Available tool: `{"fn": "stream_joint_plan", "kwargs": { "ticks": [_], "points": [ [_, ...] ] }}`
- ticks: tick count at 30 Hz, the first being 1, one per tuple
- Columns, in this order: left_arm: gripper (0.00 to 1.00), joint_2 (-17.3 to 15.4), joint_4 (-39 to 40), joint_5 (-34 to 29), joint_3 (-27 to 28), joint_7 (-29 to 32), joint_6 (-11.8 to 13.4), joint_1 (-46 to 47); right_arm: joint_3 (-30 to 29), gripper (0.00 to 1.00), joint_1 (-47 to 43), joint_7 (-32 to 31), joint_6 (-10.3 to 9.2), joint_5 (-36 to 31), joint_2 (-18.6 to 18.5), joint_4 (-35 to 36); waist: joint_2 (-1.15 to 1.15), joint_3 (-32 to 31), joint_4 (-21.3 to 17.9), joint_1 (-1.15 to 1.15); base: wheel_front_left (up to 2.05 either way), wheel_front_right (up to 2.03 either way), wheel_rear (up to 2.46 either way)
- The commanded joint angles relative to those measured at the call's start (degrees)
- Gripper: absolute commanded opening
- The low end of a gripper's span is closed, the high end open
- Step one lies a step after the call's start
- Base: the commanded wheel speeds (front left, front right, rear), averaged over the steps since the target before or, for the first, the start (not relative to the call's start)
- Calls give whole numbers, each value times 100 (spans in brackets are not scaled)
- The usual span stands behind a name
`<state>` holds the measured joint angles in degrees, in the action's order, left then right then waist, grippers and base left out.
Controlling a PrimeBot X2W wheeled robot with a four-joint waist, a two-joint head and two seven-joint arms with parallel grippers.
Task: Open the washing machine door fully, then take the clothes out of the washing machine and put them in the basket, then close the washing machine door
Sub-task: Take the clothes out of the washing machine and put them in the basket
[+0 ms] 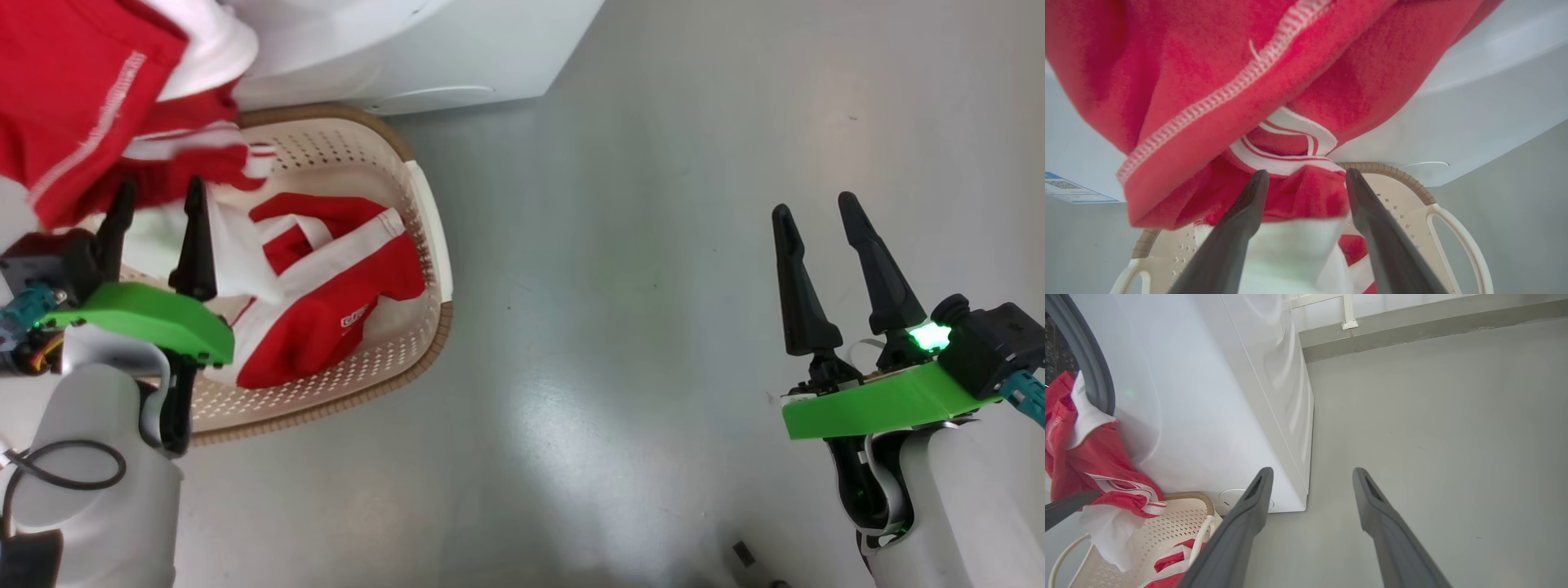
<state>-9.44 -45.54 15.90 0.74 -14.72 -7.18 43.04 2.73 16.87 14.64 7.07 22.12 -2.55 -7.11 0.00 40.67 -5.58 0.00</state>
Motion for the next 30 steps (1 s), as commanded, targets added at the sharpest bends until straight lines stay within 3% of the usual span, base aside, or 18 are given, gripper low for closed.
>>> {"fn": "stream_joint_plan", "kwargs": {
  "ticks": [1,11,30],
  "points": [
    [100,-151,222,64,165,-28,-31,-143,91,100,-81,36,42,-21,-32,107,0,-55,69,0,0,0,0],
    [100,-1,1254,198,262,-28,-31,-641,53,100,-74,36,42,-127,-32,59,0,-200,263,0,0,0,0],
    [100,458,3605,-214,848,-28,-31,-2365,-32,100,-287,36,42,-276,-32,-10,0,-613,448,0,0,0,0]
  ]
}}
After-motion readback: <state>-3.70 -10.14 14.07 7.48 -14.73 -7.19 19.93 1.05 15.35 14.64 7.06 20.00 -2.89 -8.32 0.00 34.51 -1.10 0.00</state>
